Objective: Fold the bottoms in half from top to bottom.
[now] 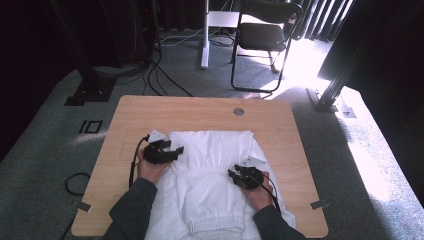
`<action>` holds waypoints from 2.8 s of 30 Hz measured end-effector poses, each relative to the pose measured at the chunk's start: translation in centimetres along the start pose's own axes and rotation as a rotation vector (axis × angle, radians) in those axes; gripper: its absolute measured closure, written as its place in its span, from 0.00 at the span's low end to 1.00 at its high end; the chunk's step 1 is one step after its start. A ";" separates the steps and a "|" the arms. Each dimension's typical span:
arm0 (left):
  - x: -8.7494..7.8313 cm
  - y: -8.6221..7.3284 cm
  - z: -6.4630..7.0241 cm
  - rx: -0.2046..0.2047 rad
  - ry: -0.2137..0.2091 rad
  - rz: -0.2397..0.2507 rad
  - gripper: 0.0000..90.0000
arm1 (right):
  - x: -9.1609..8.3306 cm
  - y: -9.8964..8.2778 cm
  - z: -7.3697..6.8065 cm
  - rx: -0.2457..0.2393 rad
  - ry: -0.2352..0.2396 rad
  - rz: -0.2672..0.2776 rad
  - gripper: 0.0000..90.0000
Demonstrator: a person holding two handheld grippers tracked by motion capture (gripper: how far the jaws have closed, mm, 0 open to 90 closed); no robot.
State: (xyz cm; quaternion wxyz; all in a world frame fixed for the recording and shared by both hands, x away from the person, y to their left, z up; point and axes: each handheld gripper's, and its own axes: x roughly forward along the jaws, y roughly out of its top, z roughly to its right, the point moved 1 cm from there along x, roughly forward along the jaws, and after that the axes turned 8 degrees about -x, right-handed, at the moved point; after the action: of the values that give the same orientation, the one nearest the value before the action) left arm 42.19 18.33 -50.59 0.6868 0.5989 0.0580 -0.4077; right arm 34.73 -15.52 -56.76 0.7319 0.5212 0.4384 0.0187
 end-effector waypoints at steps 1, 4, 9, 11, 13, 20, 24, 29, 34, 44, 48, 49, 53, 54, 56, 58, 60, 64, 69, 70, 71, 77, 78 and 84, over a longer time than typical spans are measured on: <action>0.7 0.5 -0.7 -0.003 0.021 0.001 0.33 | 0.0 0.0 0.0 0.000 -0.001 0.000 0.68; 3.0 1.1 -2.2 -0.017 0.067 -0.050 0.26 | 0.0 0.0 0.0 -0.001 -0.001 0.000 0.68; 5.2 0.7 -3.5 -0.046 0.122 -0.097 0.19 | 0.0 0.0 0.0 0.001 0.000 0.000 0.68; 5.6 0.5 -3.8 -0.040 0.144 -0.103 0.17 | 0.0 0.0 0.0 0.002 -0.001 0.001 0.68; 5.8 0.3 -4.3 -0.048 0.149 -0.108 0.16 | 0.0 0.0 0.0 0.002 -0.003 0.000 0.68; 6.0 -0.2 -4.1 -0.038 0.085 -0.139 0.31 | -0.1 0.1 0.2 0.031 0.024 -0.006 0.67; 6.0 -0.1 -3.8 -0.024 0.041 -0.164 0.57 | -0.8 1.1 1.7 0.065 0.059 0.012 0.55; 6.1 0.0 -3.8 -0.032 0.013 -0.175 0.69 | -1.1 4.1 6.3 0.161 -0.070 0.038 0.39; 6.2 0.0 -3.9 -0.049 0.002 -0.173 0.72 | 1.6 6.2 11.5 0.291 -0.137 0.014 0.29; 6.2 0.0 -4.0 -0.064 -0.009 -0.174 0.75 | 6.5 5.7 13.7 0.400 -0.087 -0.108 0.28; 6.1 -0.1 -4.2 -0.085 -0.032 -0.174 0.81 | 6.2 6.0 13.1 0.322 -0.110 -0.172 0.79; 6.0 -0.2 -4.4 -0.097 -0.040 -0.173 0.82 | 6.1 5.9 13.2 0.318 -0.102 -0.176 0.86; 5.8 -0.2 -4.7 -0.101 -0.046 -0.170 0.87 | 5.3 4.8 14.2 0.396 -0.079 -0.127 0.94; 5.8 -0.2 -4.7 -0.093 -0.044 -0.173 0.87 | 5.1 4.4 14.4 0.416 -0.069 -0.112 0.94; 5.8 0.0 -4.6 -0.092 -0.042 -0.174 0.88 | 5.0 4.0 14.6 0.435 -0.057 -0.091 0.94; 5.6 0.2 -4.6 -0.097 -0.046 -0.169 0.89 | 4.9 4.1 14.5 0.415 -0.062 -0.084 0.94; 5.2 0.7 -4.6 -0.089 -0.054 -0.148 0.89 | 4.7 4.5 14.3 0.392 -0.071 -0.077 0.94; 4.0 2.2 -4.3 -0.079 -0.079 -0.094 0.90 | 3.5 5.6 14.6 0.365 -0.083 -0.018 0.94; 2.5 4.6 -3.8 -0.067 -0.107 -0.027 0.90 | 1.4 7.6 15.0 0.322 -0.096 0.060 0.94; 2.5 4.6 -3.8 -0.067 -0.107 -0.027 0.90 | 1.4 7.6 15.0 0.322 -0.096 0.060 0.94; 1.8 5.6 -3.5 -0.054 -0.121 0.008 0.90 | 0.5 8.3 15.1 0.301 -0.104 0.101 0.94; -0.5 8.0 -2.2 -0.010 -0.153 0.100 0.90 | -2.3 10.4 15.4 0.251 -0.122 0.217 0.94; -0.5 8.0 -2.2 -0.010 -0.153 0.100 0.90 | -2.7 10.6 15.4 0.239 -0.120 0.230 0.94; -3.0 7.2 -1.1 0.049 -0.196 0.127 0.90 | -4.8 9.9 14.1 0.167 -0.099 0.258 0.94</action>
State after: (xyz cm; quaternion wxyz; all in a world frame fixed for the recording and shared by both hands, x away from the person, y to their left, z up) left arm 45.19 20.40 -43.64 0.6988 0.5753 -0.0576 -0.4212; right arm 45.36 -23.86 -45.05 0.6984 0.6325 0.3312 0.0502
